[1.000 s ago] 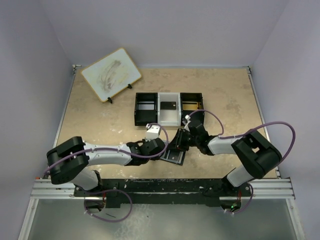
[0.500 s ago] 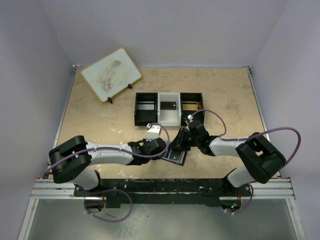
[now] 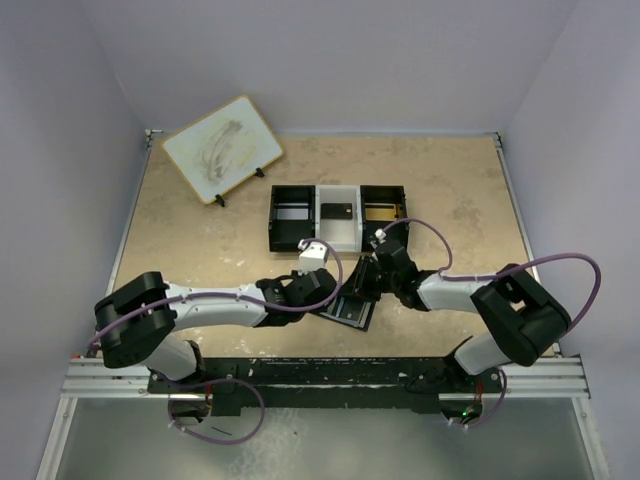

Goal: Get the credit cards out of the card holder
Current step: Remove the credit card from the card holder.

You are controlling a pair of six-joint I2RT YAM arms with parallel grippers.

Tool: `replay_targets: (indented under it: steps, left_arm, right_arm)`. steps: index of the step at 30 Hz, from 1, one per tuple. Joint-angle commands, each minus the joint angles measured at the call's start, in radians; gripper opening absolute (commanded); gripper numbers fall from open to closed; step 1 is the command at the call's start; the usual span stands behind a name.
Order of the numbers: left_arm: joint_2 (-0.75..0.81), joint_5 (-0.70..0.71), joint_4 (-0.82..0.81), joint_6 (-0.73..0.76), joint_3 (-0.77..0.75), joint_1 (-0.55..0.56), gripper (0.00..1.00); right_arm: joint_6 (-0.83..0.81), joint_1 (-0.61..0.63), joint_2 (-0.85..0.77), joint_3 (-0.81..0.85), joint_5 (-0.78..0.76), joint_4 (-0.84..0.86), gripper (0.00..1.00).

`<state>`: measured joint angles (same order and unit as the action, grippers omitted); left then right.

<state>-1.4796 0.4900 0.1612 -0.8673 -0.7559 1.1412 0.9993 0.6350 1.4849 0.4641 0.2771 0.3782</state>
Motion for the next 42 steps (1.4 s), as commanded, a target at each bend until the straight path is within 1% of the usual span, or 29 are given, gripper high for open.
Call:
replay_targets:
  steps: [1,3,5,8,13,18,20,22,26,28,32,34,38,42]
  left_arm:
    - [-0.05,0.015,-0.037,0.009,-0.017,0.002,0.16]
    - [-0.082,0.019,-0.037,-0.005,-0.014,0.002,0.14]
    - [-0.098,0.052,-0.015,-0.033,-0.008,0.002,0.12]
    - [-0.095,0.07,-0.003,-0.057,0.012,0.003,0.11]
    - [-0.091,0.061,0.002,-0.066,0.029,0.003,0.08]
    - [-0.086,0.061,0.015,-0.073,0.03,0.002,0.06]
    - [-0.079,0.06,0.018,-0.077,0.032,0.003,0.06]
    - [-0.076,0.058,0.02,-0.078,0.031,0.002,0.06]
    - [-0.074,0.057,0.026,-0.076,0.026,0.003,0.05]
    - [-0.074,0.056,0.023,-0.076,0.027,0.002,0.05]
    - [-0.072,0.05,0.021,-0.073,0.024,0.003,0.04]
    - [-0.071,0.053,0.026,-0.073,0.02,0.003,0.04]
    - [-0.064,0.06,0.029,-0.077,0.02,0.002,0.04]
    - [-0.059,0.07,0.038,-0.084,0.019,0.003,0.04]
  right_arm:
    - [-0.022,0.001,-0.013,0.016,-0.086,-0.094,0.27]
    - [-0.032,0.0,-0.013,0.022,-0.079,-0.104,0.27]
    - [-0.043,0.007,-0.009,0.035,-0.082,-0.125,0.28]
    - [-0.057,0.022,-0.002,0.056,-0.098,-0.159,0.28]
    - [-0.046,0.059,0.026,0.095,-0.127,-0.195,0.29]
    - [0.032,0.063,0.017,0.044,-0.113,-0.096,0.28]
    - [0.06,0.063,0.013,0.027,-0.111,-0.062,0.26]
    - [0.082,0.063,0.001,-0.007,-0.089,0.014,0.24]
    - [0.086,0.063,-0.03,-0.044,-0.049,0.116,0.15]
    - [0.078,0.064,-0.04,-0.048,-0.036,0.144,0.08]
    - [0.083,0.063,-0.05,-0.05,-0.026,0.137,0.06]
    - [0.086,0.063,-0.055,-0.057,-0.01,0.141,0.0]
    - [0.099,0.064,-0.08,-0.069,0.004,0.137,0.0]
    - [0.117,0.063,-0.12,-0.061,-0.018,0.063,0.0]
